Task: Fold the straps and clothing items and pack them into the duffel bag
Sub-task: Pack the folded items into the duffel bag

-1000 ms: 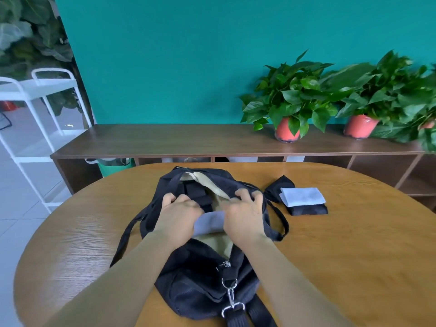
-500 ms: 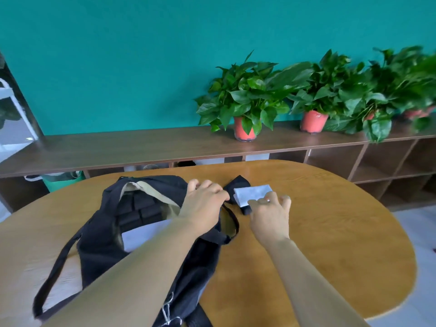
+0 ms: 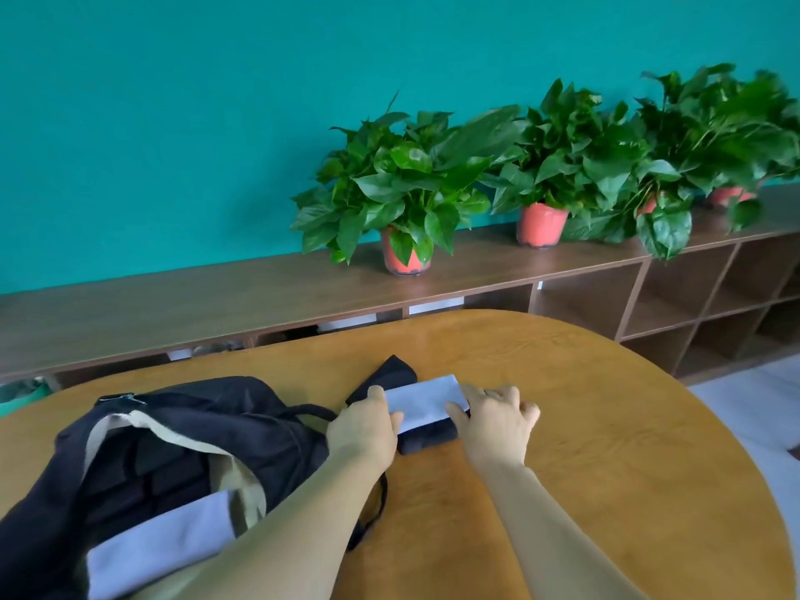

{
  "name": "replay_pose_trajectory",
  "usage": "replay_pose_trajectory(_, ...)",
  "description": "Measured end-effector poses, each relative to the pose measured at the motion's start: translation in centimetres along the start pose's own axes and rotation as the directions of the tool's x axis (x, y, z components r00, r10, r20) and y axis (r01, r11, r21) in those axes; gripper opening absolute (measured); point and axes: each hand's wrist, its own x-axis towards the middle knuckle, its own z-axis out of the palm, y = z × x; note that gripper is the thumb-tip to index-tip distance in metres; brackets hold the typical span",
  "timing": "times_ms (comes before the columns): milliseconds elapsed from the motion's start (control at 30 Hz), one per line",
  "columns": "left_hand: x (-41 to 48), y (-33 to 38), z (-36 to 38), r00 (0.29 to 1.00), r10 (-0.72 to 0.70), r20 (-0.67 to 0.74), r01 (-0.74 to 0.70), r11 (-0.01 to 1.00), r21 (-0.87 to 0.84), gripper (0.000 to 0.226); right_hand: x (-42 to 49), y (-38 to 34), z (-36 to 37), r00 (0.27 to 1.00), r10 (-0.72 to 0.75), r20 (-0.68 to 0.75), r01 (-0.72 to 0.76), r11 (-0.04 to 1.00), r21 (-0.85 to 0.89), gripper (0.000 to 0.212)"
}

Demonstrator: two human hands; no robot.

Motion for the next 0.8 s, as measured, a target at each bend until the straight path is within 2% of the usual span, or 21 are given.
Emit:
replay_pose_trajectory(100,0.7,0.0,0.7,0.998,-0.069,-0.006,0.069,0.997,-0.033,0.026,0.5,0.6,1.0,0.997,0.059,0.057,-0.066,0.988,0.142,0.03)
replay_pose_trajectory(200,0.9,0.2,1.0,0.993,-0.119,-0.02,0.117,0.99,-0.072,0.025,0.8,0.9,1.3,0.985,0.117,0.125,-0.142,0.968,0.208,0.03)
replay_pose_trajectory(367,1.2,0.5,1.5,0.984,-0.179,0.016,0.177,0.949,-0.262,0.028,1.2,0.5,0.9,0.972,0.151,0.18,-0.197,0.941,0.275,0.047)
replay_pose_trajectory(667,0.2,0.6,0.7,0.977,-0.197,-0.082,0.143,0.888,-0.438,0.025,0.3,-0.4,-0.6,0.952,0.211,0.221,-0.289,0.855,0.43,0.051)
replay_pose_trajectory(733,-0.2,0.7,0.4,0.98,-0.176,-0.091,0.116,0.882,-0.457,0.025,-0.4,-0.5,-1.2,0.95,0.207,0.233,-0.302,0.795,0.527,0.051)
replay_pose_trajectory(800,-0.8,0.5,-0.2,0.982,-0.162,-0.098,0.099,0.88,-0.464,0.025,-1.0,-0.4,-2.1,0.938,0.21,0.275,-0.345,0.636,0.69,0.051)
